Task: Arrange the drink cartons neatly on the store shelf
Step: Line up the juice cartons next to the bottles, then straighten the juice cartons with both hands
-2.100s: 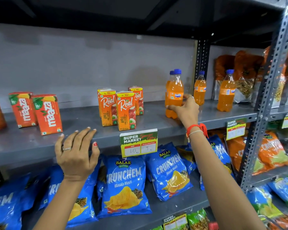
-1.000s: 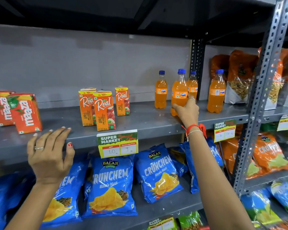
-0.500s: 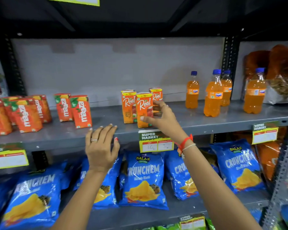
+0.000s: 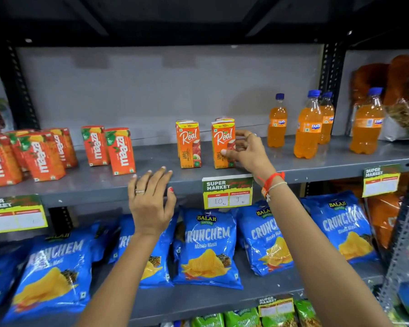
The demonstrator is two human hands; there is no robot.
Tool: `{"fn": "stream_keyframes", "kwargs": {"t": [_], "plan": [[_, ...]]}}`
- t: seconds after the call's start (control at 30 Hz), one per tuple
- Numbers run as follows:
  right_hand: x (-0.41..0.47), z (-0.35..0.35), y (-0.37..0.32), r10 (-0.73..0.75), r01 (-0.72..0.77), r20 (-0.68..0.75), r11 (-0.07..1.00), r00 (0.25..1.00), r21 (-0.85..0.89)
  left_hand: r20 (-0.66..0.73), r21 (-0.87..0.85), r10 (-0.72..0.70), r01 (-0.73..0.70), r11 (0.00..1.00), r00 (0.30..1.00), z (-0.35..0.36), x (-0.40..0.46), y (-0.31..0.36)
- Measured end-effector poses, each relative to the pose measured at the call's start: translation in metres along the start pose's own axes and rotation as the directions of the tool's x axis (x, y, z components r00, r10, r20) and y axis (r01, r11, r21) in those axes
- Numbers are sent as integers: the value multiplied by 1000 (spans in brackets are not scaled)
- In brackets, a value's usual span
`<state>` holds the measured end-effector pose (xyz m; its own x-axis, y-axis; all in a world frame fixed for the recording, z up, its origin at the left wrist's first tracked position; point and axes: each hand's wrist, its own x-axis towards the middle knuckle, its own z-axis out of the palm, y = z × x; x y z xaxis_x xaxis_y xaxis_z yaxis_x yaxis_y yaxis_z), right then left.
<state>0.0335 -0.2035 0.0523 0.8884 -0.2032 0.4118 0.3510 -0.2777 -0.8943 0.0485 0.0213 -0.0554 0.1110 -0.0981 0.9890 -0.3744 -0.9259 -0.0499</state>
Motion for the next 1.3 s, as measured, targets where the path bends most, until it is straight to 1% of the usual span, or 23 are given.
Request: {"fn": "stream_keyframes", "kwargs": {"t": [0.17,0.3,0.53,0.7,0.83,0.9,1.0,1.07,1.13,1.2,1.23,1.3], "plan": [[18,-14,4,59,-59,-61,998,996,-4,9,-4,-5,5,1000,1000,2,-1,-1],[25,-14,5,99,-100,-46,995,994,-21,10,0,-7,7,1000,1000,2,-2,-1],[28,-8,7,99,-100,-27,994,995,-41,25,6,-19,19,1000,1000,2,-2,-1],[26,-9,8,89,-90,-21,996,996,-26,34,3,-28,28,1000,999,0,-2,1],[18,-13,8,64,-63,-47,998,997,16,50,-10,-38,38,999,998,-2,0,2],[10,-18,8,24,-22,-101,1000,995,21,57,-23,-59,60,998,997,-5,1,4],[-3,-30,14,-80,87,-248,996,965,16,22,-60,-123,124,991,992,-8,6,17],[-10,-45,20,-134,138,-359,990,924,-15,-8,-137,-122,120,983,993,-9,16,36],[-14,-61,25,-157,166,-451,986,879,-21,-29,-258,-85,74,963,996,-10,26,61],[-17,-80,30,-163,171,-541,985,825,-36,-5,-410,-66,58,910,998,-9,37,92],[-17,-91,33,-160,165,-585,985,795,-46,34,-484,-68,76,872,997,-9,41,110],[-16,-111,37,-144,151,-657,987,740,-47,162,-619,-73,159,769,984,-7,52,143]]}}
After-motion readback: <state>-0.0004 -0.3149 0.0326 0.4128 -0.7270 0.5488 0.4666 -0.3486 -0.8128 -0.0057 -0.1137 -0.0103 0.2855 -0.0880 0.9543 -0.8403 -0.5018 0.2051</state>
